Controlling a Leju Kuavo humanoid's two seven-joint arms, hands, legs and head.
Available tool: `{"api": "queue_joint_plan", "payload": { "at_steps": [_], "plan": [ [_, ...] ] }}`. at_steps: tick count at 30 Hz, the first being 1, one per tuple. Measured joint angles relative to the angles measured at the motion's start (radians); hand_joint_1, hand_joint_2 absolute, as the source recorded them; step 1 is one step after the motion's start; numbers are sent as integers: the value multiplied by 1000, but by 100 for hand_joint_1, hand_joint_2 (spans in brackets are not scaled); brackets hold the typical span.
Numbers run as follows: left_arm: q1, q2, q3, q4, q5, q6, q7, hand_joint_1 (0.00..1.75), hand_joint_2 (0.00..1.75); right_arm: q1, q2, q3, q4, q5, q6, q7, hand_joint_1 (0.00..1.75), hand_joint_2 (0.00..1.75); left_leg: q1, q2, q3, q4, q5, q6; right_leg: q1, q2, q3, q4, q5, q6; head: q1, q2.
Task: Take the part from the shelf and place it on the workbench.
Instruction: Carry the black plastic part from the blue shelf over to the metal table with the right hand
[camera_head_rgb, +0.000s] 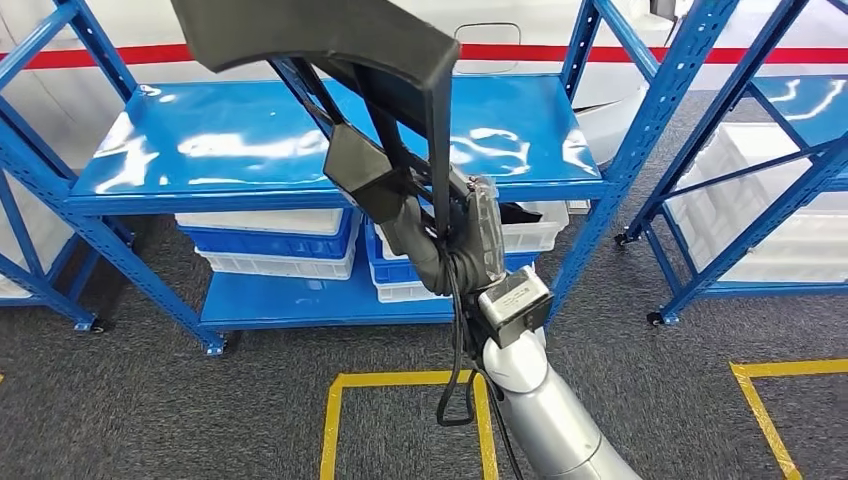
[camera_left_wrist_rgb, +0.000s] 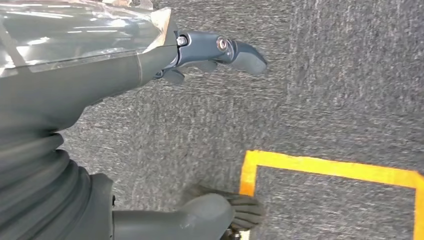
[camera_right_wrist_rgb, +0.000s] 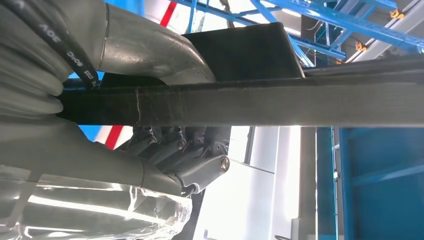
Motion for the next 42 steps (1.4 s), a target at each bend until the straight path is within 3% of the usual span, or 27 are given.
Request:
{"api": "queue_joint_plan", "payload": {
  "at_steps": [1,3,5,7,8,10,12,13,15,16,17,19,21,23,24,26,27,28,30,31,32,33,34,36,38,41,42],
  "plan": [
    [0,0,1,0,0,-5,-3,0,175,2,0,0,1,1,0,0,175,175,2,0,-7,61,-22,-6,1,-1,-15,2,13,1,0,0],
    [0,1,1,0,0,-23,-9,0,175,8,0,0,2,4,1,-1,175,175,7,0,14,113,3,-15,-1,-2,-50,10,36,9,-1,0],
    [0,2,1,0,-1,-53,-14,0,175,11,-1,0,2,10,4,-4,175,175,15,1,100,32,44,-20,-4,-3,-85,27,51,19,-1,0],
    [-2,3,1,0,-2,-87,-19,0,175,12,0,0,2,18,7,-7,175,175,15,-2,196,-97,26,-18,-2,-3,-110,47,62,32,0,0],
    [-3,4,1,0,-2,-100,-21,0,175,12,0,0,2,22,9,-8,175,175,12,-3,220,-137,12,-13,0,-4,-118,53,68,39,1,0],
    [-2,6,1,0,-1,-114,-23,0,175,14,-1,0,2,25,11,-9,175,175,5,-2,217,-160,12,9,4,-5,-125,53,84,56,2,0],
    [-2,6,1,0,2,-134,-25,0,175,15,-3,0,2,28,13,-9,175,175,2,4,199,-168,37,36,3,-1,-141,70,66,61,2,0],
    [-2,7,2,0,4,-156,-26,0,175,16,-5,-1,2,31,15,-9,175,175,3,7,186,-172,52,48,3,2,-157,103,31,57,4,0],
    [-2,11,2,0,6,-216,-28,0,175,19,-9,-1,2,40,17,-9,175,175,2,9,154,-173,80,58,-1,5,-191,217,-61,44,8,0],
    [-2,13,2,0,6,-244,-29,0,175,22,-10,-2,2,44,18,-9,175,175,2,9,135,-172,96,58,-4,5,-201,279,-93,44,9,0],
    [-2,14,2,0,5,-265,-29,0,175,24,-12,-3,2,49,20,-8,175,175,1,10,116,-171,110,57,-6,5,-200,323,-102,51,9,0],
    [-1,15,2,0,4,-290,-30,0,175,28,-14,-5,2,55,27,-7,175,175,2,12,79,-171,139,51,-8,5,-155,325,-70,74,9,0],
    [-1,15,2,0,2,-310,-31,0,175,28,-15,-5,1,62,35,-6,175,175,1,12,48,-169,167,42,-8,6,-42,199,-49,81,10,0],
    [-1,15,1,-1,-2,-329,-37,0,175,28,-14,-5,-1,69,39,-6,175,175,-1,12,35,-171,193,29,-1,8,55,54,-77,67,9,0],
    [-1,16,1,-1,-3,-336,-40,0,175,28,-14,-6,-2,70,40,-6,175,175,-1,12,35,-176,206,22,5,9,74,16,-90,58,8,0],
    [1,17,1,-1,-4,-344,-44,0,175,27,-14,-7,-3,72,43,-6,175,175,3,11,35,-188,220,9,1,10,64,6,-80,41,5,0],
    [3,18,1,-1,-5,-345,-45,0,175,27,-13,-7,-3,73,45,-6,175,175,5,11,29,-181,203,5,-4,9,57,6,-70,29,4,0],
    [5,19,1,-1,-8,-344,-46,0,175,27,-13,-7,-3,75,48,-6,175,175,8,10,20,-156,165,1,-9,8,48,5,-59,17,2,0],
    [7,20,1,0,-19,-335,-44,0,175,27,-11,-7,-3,79,54,-8,175,175,10,7,-10,-47,55,-5,-9,3,28,5,-35,1,0,0],
    [8,20,1,0,-24,-327,-41,0,175,27,-11,-7,-3,82,56,-10,175,175,10,6,-24,22,17,-9,-7,0,18,6,-25,-3,-1,0],
    [8,21,1,0,-28,-319,-39,0,175,28,-11,-7,-3,85,57,-11,175,175,10,5,-33,79,5,-13,-4,-4,9,7,-16,-2,-1,0],
    [8,21,1,0,-30,-312,-38,0,175,29,-11,-7,-3,87,58,-13,175,175,10,5,-28,108,15,-15,-3,-8,0,9,-9,0,-1,0],
    [9,22,1,0,-33,-307,-39,0,175,31,-12,-7,-3,90,59,-14,175,175,10,7,-3,99,36,-15,-2,-12,-9,11,-4,2,-1,0],
    [8,24,1,-1,-36,-301,-42,0,175,33,-12,-7,-3,95,60,-15,175,175,9,23,95,-20,69,-9,1,-24,-18,15,1,6,-1,0],
    [7,26,1,-1,-37,-298,-46,0,175,33,-12,-7,-3,99,60,-17,175,175,3,42,174,-136,67,1,8,-37,-22,19,5,11,1,0],
    [7,27,1,-2,-38,-296,-47,0,175,33,-12,-7,-4,101,60,-17,175,175,-1,36,184,-179,62,24,15,-54,-32,22,10,25,3,0],
    [7,26,1,-2,-38,-296,-48,0,175,33,-13,-7,-4,101,60,-17,175,175,2,30,183,-187,67,33,15,-49,-39,31,4,30,3,0]
  ]
}}
